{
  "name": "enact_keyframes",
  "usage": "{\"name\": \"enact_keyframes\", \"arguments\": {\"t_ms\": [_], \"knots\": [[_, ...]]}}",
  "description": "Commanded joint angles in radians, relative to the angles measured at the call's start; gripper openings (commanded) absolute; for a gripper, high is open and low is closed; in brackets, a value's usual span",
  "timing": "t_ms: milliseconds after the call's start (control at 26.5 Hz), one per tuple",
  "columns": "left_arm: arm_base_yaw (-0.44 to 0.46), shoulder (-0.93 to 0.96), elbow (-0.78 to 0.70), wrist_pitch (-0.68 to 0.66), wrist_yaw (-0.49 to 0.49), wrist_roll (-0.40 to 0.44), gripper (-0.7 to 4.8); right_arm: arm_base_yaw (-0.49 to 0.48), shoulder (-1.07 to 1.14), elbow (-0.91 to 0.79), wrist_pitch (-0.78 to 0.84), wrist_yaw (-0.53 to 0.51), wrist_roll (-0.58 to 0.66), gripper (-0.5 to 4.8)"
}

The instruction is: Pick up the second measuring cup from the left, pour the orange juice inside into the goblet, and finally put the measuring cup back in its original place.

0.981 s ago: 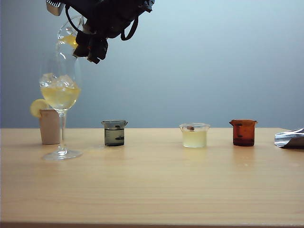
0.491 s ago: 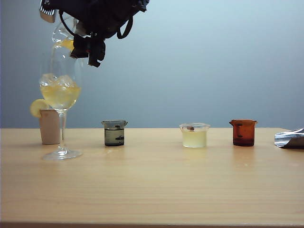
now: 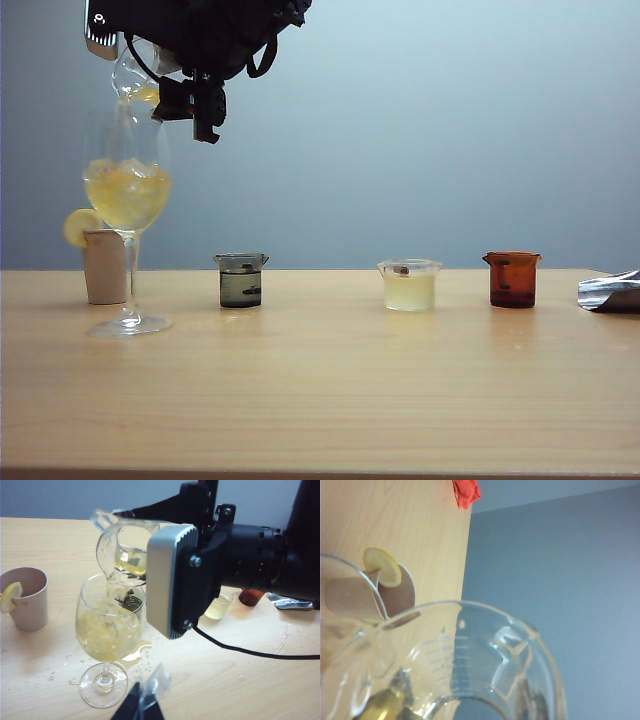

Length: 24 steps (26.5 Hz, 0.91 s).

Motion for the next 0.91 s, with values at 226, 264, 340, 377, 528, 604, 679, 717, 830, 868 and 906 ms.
{"name": "enact_keyframes", "arguments": {"t_ms": [226, 264, 340, 377, 528, 604, 679, 717, 830, 868, 906], "knots": [[0.0, -0.003, 0.008, 0.006, 0.004, -0.004, -0.05, 0.01, -0.006, 0.008, 0.047, 0.002, -0.063, -0.01], [0.0, -0.003, 0.008, 0.006, 0.004, -0.004, -0.05, 0.01, -0.006, 0.008, 0.048, 0.002, -0.075, -0.01], [0.0, -0.003, 0.008, 0.006, 0.004, -0.004, -0.05, 0.01, -0.006, 0.008, 0.05, 0.002, -0.095, -0.01], [0.0, -0.003, 0.008, 0.006, 0.004, -0.004, -0.05, 0.01, -0.006, 0.008, 0.05, 0.002, -0.105, -0.01], [0.0, -0.003, 0.008, 0.006, 0.004, -0.004, -0.05, 0.01, -0.006, 0.008, 0.05, 0.003, -0.111, -0.01], [0.0, -0.003, 0.008, 0.006, 0.003, -0.004, -0.05, 0.01, -0.006, 0.008, 0.05, 0.003, -0.138, -0.01], [0.0, -0.003, 0.008, 0.006, 0.004, -0.004, -0.05, 0.01, -0.006, 0.008, 0.05, 0.003, -0.161, -0.01], [0.0, -0.003, 0.008, 0.006, 0.003, -0.004, -0.05, 0.01, -0.006, 0.008, 0.05, 0.003, -0.163, -0.01], [0.0, -0.003, 0.008, 0.006, 0.003, -0.004, -0.05, 0.011, -0.006, 0.008, 0.05, 0.007, -0.182, -0.01], [0.0, -0.003, 0.008, 0.006, 0.004, -0.004, -0.05, 0.011, -0.006, 0.008, 0.05, 0.011, -0.188, -0.01], [0.0, -0.003, 0.008, 0.006, 0.004, -0.004, -0.05, 0.011, -0.006, 0.008, 0.05, 0.021, -0.205, -0.01]]}}
